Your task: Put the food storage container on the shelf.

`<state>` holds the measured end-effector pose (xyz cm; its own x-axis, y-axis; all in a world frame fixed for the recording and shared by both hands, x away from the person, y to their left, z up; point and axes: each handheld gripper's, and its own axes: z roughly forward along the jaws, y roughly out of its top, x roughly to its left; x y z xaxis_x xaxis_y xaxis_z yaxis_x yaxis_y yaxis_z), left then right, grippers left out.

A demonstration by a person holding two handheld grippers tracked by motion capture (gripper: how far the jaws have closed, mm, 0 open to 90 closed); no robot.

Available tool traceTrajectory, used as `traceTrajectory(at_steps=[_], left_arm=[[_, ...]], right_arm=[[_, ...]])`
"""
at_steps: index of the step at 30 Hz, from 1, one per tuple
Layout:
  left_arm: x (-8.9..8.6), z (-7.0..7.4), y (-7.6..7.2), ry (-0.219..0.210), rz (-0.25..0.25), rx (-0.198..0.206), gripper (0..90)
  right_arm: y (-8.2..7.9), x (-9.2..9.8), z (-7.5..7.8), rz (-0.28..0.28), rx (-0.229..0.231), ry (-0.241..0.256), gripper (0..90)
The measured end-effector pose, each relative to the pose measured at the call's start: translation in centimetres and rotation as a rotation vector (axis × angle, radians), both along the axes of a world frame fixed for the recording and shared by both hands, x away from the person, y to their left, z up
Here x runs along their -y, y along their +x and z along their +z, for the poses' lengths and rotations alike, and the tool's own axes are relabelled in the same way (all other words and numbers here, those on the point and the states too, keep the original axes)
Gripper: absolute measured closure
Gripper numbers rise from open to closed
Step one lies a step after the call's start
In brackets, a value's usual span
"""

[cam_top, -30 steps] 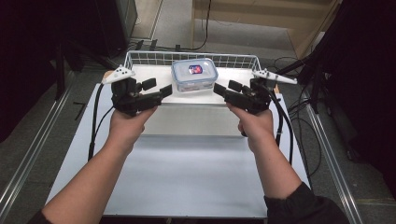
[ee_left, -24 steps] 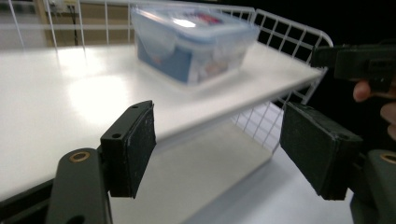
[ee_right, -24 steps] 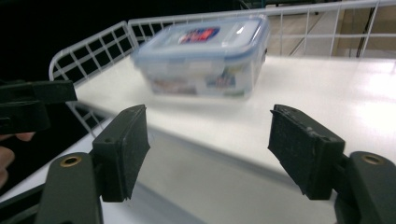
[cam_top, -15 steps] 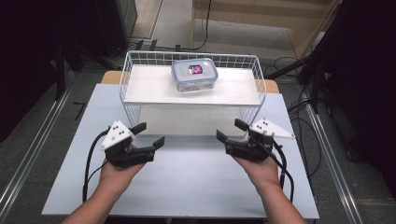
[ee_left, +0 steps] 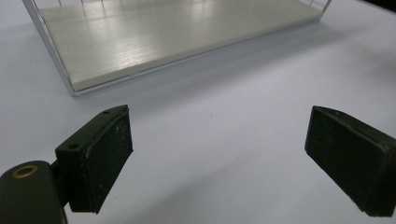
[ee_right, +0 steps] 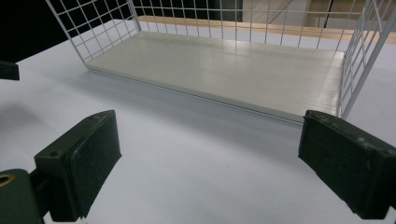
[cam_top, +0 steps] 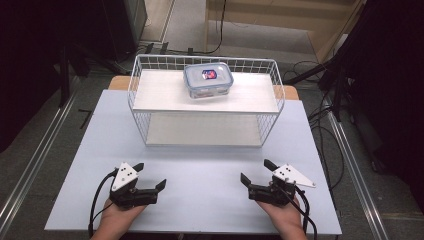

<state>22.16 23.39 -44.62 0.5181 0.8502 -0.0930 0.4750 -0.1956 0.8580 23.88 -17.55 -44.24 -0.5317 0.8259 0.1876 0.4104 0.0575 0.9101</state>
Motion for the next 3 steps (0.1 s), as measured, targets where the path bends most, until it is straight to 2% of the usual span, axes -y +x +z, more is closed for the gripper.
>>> traceTrajectory(at_steps=[3], left_arm=[[0.14,0.48,0.04,-0.029,-0.008,0.013,8.4]], right_arm=[[0.06,-0.06,0.29,-0.002,0.02,0.005,6.0]])
